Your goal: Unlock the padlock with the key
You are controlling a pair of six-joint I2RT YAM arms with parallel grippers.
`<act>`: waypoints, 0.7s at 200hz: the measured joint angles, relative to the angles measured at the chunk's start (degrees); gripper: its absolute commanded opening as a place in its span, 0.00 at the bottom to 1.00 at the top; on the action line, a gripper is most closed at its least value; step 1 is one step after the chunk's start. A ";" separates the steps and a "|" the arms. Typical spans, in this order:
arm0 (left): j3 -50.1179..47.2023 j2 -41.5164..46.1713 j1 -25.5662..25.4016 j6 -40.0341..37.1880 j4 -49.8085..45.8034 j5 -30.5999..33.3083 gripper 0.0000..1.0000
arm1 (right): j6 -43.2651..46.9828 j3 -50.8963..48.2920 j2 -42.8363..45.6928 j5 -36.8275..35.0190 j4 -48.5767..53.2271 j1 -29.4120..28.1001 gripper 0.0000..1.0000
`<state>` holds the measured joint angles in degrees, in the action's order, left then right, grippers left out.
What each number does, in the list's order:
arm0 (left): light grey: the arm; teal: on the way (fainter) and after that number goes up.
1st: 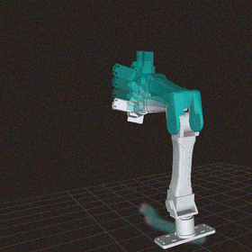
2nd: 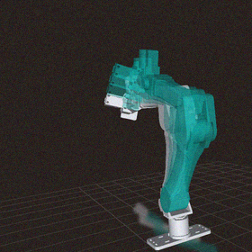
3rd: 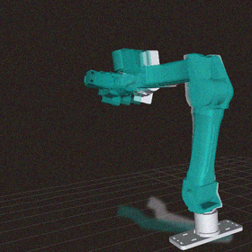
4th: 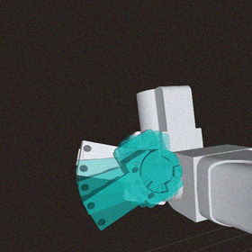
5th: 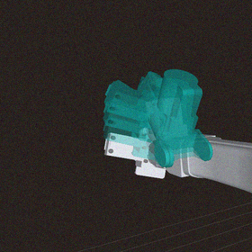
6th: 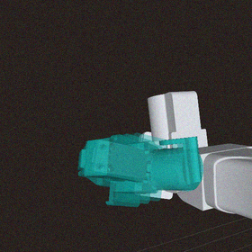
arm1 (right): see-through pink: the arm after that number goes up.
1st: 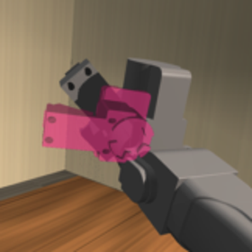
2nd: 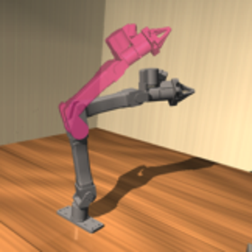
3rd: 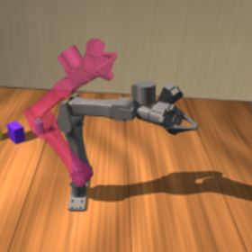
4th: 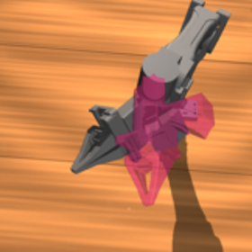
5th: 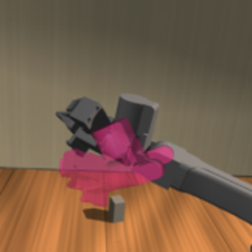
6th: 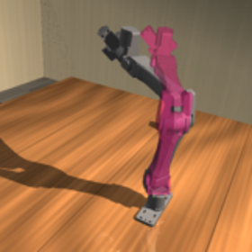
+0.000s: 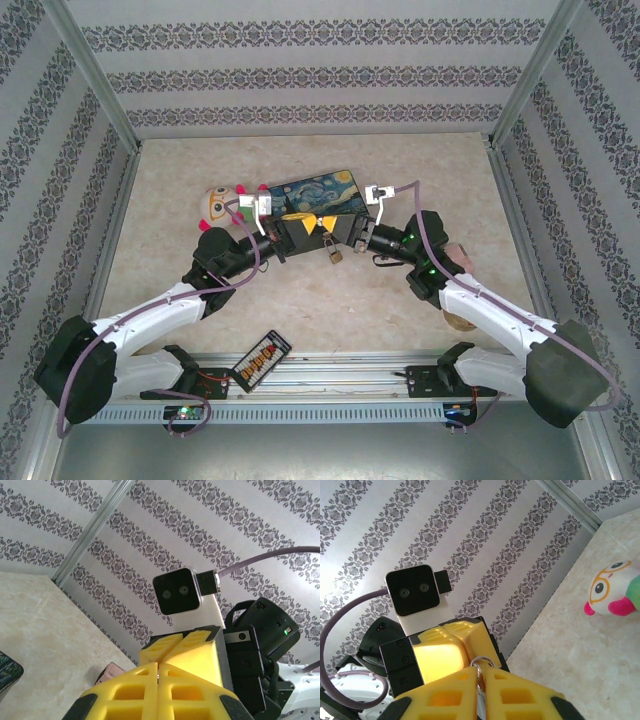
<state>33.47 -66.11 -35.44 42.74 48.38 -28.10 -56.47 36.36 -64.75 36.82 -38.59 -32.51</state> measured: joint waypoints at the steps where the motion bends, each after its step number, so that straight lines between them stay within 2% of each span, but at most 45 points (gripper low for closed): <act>1: 0.02 0.04 0.00 -0.09 -0.20 -0.02 0.00 | -0.13 -0.02 0.00 -0.04 0.04 0.00 0.31; 24: 3.41 1.84 -0.02 -3.72 -12.22 -0.33 0.00 | 1.49 -0.70 1.84 -2.21 3.15 0.15 0.42; 47: 11.85 3.23 -0.13 -9.25 -30.99 1.33 0.00 | 4.72 -1.64 5.46 -6.27 9.40 0.68 0.46; 70: 23.15 2.40 -1.84 -14.67 -51.06 7.69 0.00 | 8.63 -2.64 9.79 -11.08 16.50 0.92 0.49; 93: 34.47 -1.88 -8.24 -19.43 -67.65 15.56 0.00 | 11.69 -4.35 12.96 -14.34 20.35 0.90 0.51; 112: 40.46 -7.13 -11.93 -22.38 -76.48 18.47 0.00 | 13.49 -5.66 14.40 -15.91 22.21 0.90 0.51; 140: 41.86 -12.13 -12.09 -24.68 -83.19 19.76 0.00 | 15.78 -6.75 14.84 -16.87 23.56 0.74 0.53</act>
<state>75.33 -78.24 -47.53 18.06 -34.81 -8.34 -40.69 29.61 -49.91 19.94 -15.03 -31.77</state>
